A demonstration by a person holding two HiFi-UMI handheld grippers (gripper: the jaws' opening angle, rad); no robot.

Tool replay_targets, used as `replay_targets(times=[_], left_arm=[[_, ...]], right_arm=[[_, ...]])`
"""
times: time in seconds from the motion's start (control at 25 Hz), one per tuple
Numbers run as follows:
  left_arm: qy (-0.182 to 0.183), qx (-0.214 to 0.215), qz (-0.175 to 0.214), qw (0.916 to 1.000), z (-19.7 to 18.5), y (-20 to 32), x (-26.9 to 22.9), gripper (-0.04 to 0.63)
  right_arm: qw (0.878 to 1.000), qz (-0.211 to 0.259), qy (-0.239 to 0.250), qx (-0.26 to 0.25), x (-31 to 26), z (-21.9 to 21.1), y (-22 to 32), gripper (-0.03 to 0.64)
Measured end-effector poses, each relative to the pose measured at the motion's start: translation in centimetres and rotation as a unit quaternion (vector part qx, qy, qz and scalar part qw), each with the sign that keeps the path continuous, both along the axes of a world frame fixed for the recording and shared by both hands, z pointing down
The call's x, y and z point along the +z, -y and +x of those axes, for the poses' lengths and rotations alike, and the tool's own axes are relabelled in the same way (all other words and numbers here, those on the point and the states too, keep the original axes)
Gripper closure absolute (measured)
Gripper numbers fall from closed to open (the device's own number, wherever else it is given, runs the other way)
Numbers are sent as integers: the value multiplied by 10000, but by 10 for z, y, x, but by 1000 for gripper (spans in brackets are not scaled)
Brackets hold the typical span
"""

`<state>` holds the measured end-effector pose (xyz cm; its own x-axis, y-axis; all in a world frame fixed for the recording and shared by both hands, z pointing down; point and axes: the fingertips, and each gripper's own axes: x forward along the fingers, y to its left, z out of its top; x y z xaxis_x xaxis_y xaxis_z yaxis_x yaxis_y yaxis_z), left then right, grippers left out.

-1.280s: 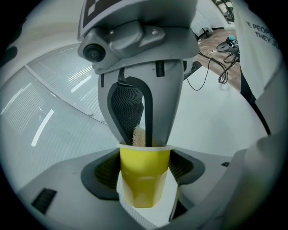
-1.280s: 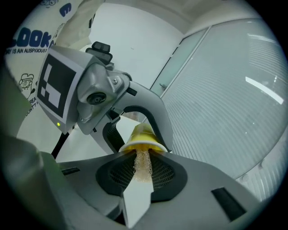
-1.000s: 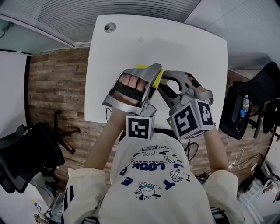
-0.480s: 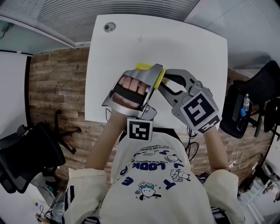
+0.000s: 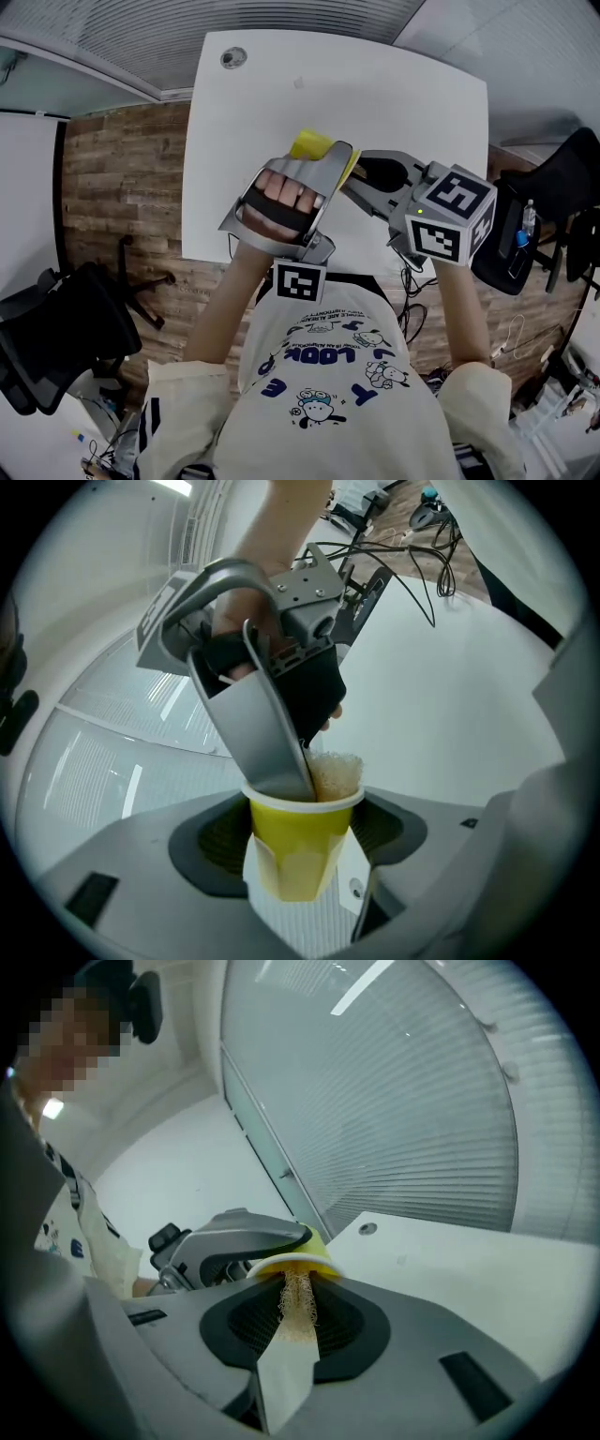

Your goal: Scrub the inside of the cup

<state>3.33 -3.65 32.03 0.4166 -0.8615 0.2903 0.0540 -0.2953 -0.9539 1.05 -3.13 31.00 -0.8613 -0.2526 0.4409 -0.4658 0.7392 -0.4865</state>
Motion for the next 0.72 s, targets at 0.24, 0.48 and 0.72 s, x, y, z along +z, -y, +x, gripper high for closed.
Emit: replay_targets(times=[0.24, 0.48, 0.72], left_arm=[[42, 112, 588, 9982, -4, -2, -12, 244], [-25, 161, 1057, 9943, 1, 1, -27, 244], [-136, 175, 1287, 9914, -3, 1, -35, 244]], right_arm=[[9825, -1400, 1137, 467, -6, 0, 3, 537], [9500, -2177, 2105, 766, -18, 6, 8, 538], [9331, -2512, 2446, 802, -23, 4, 8, 538]])
